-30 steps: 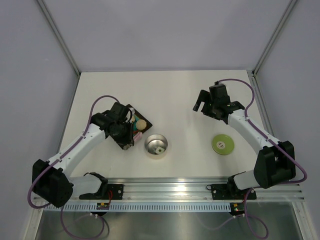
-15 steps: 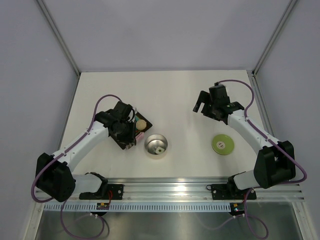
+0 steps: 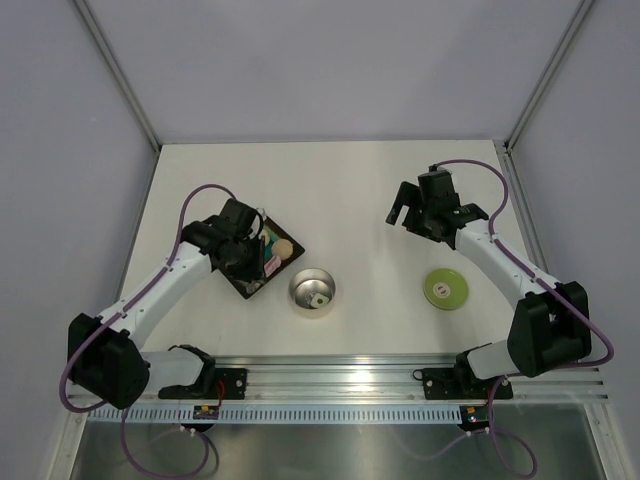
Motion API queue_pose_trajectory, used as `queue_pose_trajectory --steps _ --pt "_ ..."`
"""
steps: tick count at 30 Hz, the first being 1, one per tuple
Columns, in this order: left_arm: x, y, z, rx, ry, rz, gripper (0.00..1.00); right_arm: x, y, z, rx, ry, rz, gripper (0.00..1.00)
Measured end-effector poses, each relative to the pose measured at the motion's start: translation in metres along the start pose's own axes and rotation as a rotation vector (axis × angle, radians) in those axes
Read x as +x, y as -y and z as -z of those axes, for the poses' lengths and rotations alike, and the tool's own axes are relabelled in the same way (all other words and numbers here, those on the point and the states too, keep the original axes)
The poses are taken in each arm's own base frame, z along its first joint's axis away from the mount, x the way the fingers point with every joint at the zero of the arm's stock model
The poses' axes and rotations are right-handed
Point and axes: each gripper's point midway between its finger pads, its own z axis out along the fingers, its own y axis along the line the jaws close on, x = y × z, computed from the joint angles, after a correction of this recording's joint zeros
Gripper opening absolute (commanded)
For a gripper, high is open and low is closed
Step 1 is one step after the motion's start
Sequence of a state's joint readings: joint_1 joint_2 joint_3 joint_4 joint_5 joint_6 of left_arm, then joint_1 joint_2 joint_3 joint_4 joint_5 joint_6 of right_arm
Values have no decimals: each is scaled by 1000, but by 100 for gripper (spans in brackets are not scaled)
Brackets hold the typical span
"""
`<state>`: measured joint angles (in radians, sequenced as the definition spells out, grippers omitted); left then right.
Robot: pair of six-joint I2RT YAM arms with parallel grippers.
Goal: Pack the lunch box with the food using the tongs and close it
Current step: Pick up the fake food from the plate.
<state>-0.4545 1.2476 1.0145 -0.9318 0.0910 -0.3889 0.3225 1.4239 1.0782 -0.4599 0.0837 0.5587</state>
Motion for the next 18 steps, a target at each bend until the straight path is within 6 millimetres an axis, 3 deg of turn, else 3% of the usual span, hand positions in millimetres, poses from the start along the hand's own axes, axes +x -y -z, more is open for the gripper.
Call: queue_pose_trajectory --steps 18 --pt "3 -29 -21 -96 -28 61 0 1 0 0 1 -2 0 97"
